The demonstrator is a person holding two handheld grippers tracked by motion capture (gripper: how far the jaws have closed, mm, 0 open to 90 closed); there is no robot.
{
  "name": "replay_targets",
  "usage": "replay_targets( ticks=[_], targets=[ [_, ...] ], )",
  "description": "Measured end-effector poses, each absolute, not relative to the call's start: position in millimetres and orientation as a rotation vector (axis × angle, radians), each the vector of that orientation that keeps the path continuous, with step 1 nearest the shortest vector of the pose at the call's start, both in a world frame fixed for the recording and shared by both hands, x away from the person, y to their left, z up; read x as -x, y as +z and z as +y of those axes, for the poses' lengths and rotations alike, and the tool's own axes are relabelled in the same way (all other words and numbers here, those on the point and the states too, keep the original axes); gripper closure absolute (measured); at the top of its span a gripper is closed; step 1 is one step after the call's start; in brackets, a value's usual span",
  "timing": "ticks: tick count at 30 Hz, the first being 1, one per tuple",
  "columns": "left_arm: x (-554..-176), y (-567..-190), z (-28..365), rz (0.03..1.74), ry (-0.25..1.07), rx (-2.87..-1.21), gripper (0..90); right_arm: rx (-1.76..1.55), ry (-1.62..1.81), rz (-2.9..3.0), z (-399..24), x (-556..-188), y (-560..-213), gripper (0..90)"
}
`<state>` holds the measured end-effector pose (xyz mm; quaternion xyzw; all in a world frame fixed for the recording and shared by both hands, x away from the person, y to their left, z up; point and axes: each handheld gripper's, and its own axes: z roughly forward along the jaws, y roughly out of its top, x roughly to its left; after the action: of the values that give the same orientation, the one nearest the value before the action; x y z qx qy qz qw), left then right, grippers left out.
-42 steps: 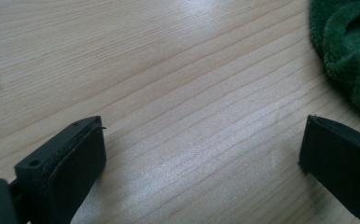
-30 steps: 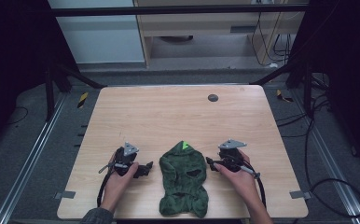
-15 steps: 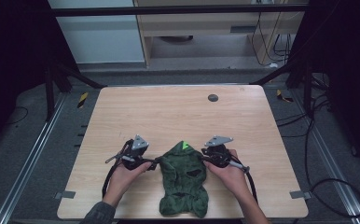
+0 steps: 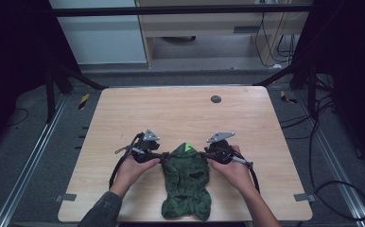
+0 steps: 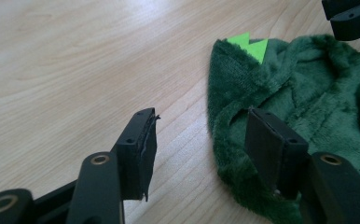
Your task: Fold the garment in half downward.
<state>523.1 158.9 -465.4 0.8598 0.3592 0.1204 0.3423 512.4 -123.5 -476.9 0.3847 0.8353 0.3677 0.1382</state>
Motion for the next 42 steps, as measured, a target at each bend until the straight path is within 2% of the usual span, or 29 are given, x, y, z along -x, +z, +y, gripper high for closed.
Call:
replay_targets(
  ticks=[9,18,21,26,27,28,31,35,42],
  targets=[
    [-524,-479,162,0.942,0.267,-2.258,38.6,-1.135,1.009,2.489,-118,-517,-490,58.3],
    [-521,-484,158,0.922,0.236,-2.295,43.6,-1.107,0.975,2.503,-115,-513,-493,56.9],
    [-521,-487,155,0.912,0.230,-2.310,47.7,-1.112,0.973,2.506,-114,-513,-493,58.5],
    [-519,-486,151,0.875,0.186,-2.318,66.4,-1.048,0.955,2.560,-109,-509,-491,76.9],
    [-519,-486,151,0.875,0.186,-2.318,70.8,-1.048,0.955,2.560,-109,-509,-491,76.9],
    [-518,-487,150,0.865,0.177,-2.318,75.0,-1.046,0.962,2.580,-108,-509,-490,83.2],
    [-517,-486,147,0.858,0.184,-2.326,83.1,-1.042,0.950,2.598,-107,-511,-489,85.2],
    [-518,-483,150,0.851,0.175,-2.319,86.9,-1.031,0.969,2.590,-109,-512,-484,85.6],
    [-521,-470,155,0.847,0.175,-2.284,87.9,-0.995,0.990,2.591,-113,-514,-470,85.6]
  ],
)
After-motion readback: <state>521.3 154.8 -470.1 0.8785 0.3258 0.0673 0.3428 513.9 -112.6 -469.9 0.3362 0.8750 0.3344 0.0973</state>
